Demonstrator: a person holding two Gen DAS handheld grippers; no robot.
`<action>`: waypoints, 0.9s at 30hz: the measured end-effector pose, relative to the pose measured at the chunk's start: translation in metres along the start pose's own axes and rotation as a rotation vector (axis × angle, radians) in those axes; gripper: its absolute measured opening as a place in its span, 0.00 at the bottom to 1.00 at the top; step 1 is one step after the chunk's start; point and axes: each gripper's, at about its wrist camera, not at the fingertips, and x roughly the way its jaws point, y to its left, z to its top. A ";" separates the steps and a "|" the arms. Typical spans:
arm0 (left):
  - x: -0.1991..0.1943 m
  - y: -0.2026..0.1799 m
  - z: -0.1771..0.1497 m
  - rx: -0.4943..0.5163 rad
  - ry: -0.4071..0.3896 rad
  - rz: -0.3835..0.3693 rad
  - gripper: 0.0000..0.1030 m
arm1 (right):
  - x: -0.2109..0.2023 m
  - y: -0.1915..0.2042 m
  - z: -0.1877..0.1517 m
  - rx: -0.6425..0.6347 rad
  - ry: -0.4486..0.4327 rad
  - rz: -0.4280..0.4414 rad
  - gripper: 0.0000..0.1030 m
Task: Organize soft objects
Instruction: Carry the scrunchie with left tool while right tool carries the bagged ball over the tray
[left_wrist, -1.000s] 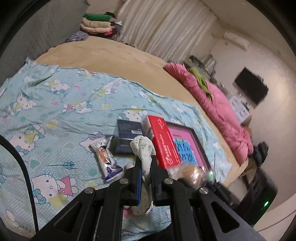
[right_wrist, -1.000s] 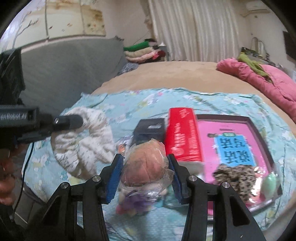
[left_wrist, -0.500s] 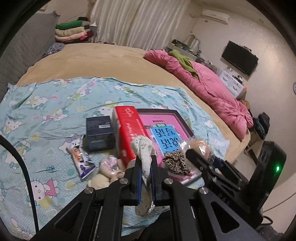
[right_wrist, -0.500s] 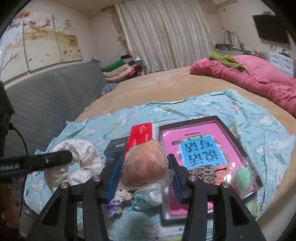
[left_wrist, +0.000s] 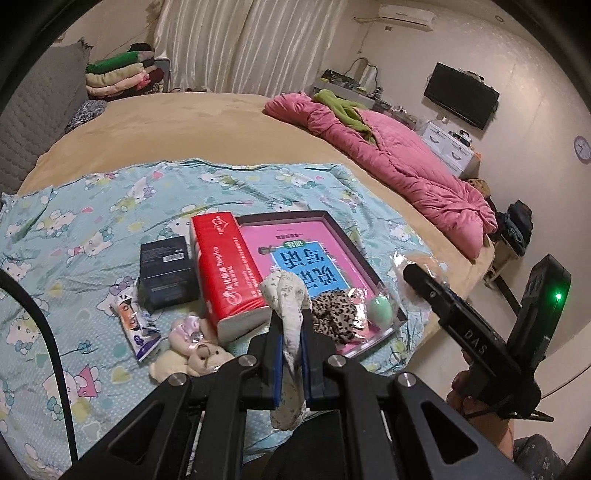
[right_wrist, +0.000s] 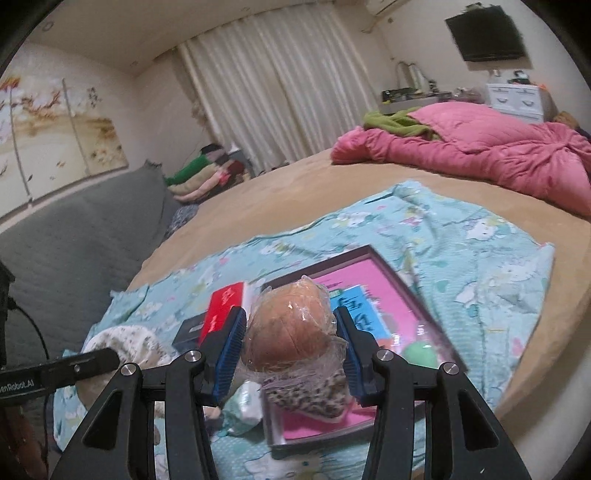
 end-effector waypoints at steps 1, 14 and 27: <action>0.001 -0.003 0.000 0.006 0.001 -0.002 0.08 | -0.002 -0.002 0.001 0.005 -0.004 -0.005 0.48; 0.037 -0.040 0.005 0.049 0.044 -0.062 0.08 | -0.014 -0.035 0.003 0.087 -0.029 -0.050 0.49; 0.085 -0.059 0.005 0.069 0.093 -0.100 0.08 | -0.005 -0.055 -0.005 0.117 -0.008 -0.080 0.49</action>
